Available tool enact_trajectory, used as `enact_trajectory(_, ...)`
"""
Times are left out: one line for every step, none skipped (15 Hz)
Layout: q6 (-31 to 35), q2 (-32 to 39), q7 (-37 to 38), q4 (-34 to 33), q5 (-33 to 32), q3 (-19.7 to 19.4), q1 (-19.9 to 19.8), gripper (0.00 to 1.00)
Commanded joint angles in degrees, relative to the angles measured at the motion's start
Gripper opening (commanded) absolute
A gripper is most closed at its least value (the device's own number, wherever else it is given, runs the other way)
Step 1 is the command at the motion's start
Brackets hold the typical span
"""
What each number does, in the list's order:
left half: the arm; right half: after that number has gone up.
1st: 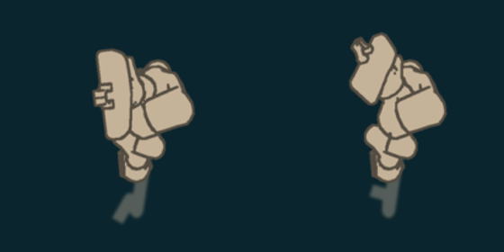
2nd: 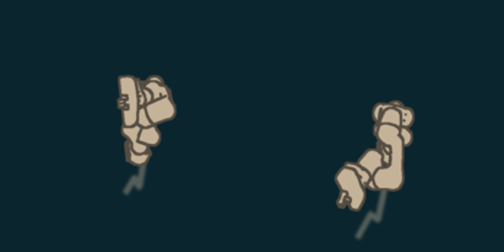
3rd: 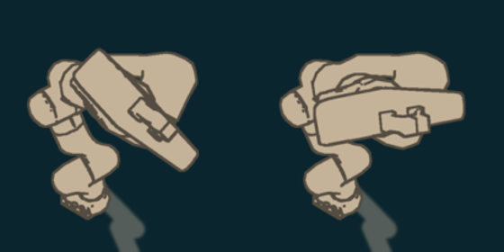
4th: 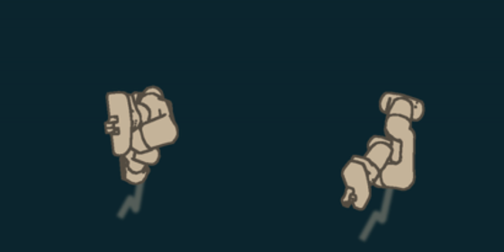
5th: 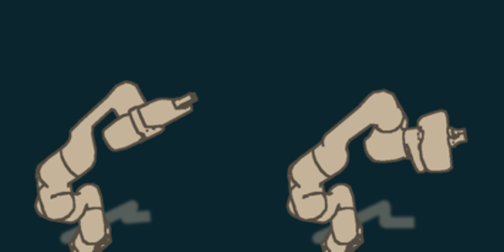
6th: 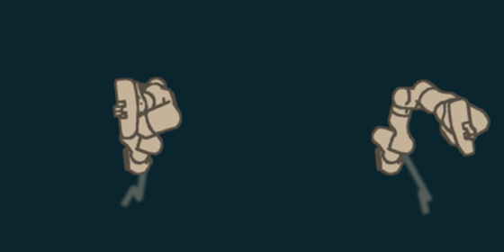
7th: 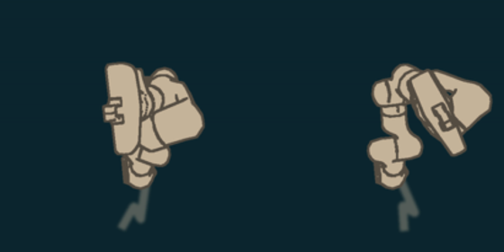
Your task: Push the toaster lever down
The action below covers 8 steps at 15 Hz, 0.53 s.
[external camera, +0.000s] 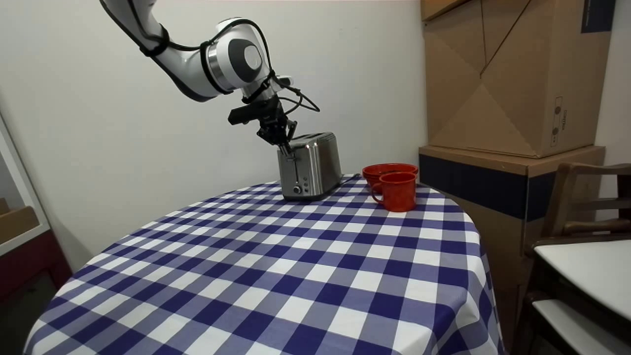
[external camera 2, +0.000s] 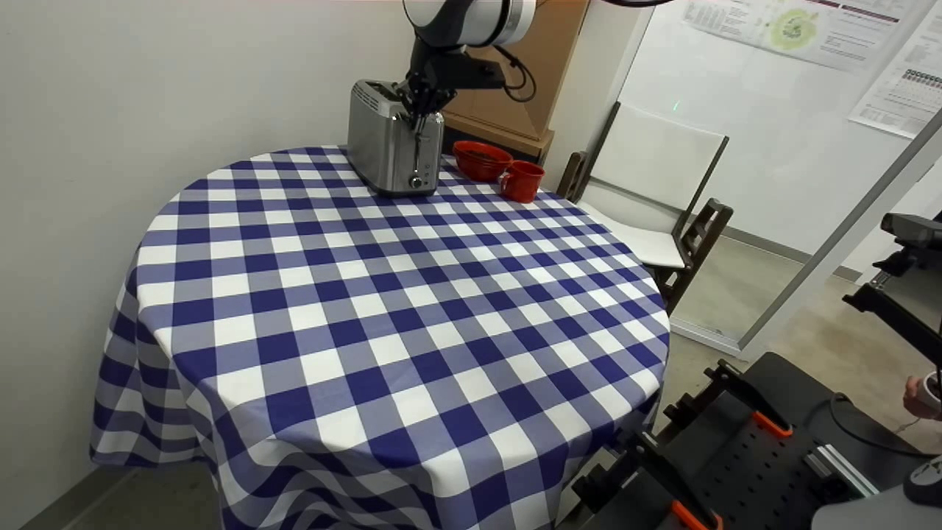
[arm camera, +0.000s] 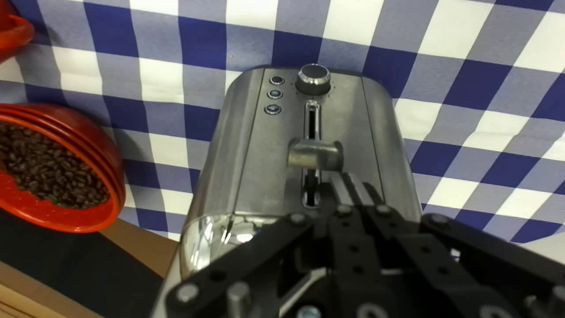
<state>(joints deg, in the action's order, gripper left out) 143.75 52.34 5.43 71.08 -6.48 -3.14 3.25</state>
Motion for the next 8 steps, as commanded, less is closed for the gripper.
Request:
enact_trajectory(-1.8,3.7,-0.2,-4.3,-0.2,-0.7,0.6,0.04)
enact_trajectory(-2.0,4.4,-0.1,-4.6,-0.1,-0.7,0.5,0.04)
enact_trajectory(-2.2,5.0,-0.1,-5.0,0.0,-0.7,0.5,0.04)
enact_trajectory(-2.6,5.6,-0.2,-5.5,0.3,-0.5,0.2,0.04)
enact_trajectory(-2.9,6.1,-0.2,-6.0,0.3,-0.5,0.1,0.04)
enact_trajectory(-3.4,6.9,-0.5,-6.7,0.6,-0.2,-0.2,0.03)
enact_trajectory(-3.9,7.5,-0.9,-7.3,1.0,0.2,-0.6,0.03)
enact_trajectory(-4.7,8.2,-1.8,-7.9,1.9,1.2,-1.3,0.02)
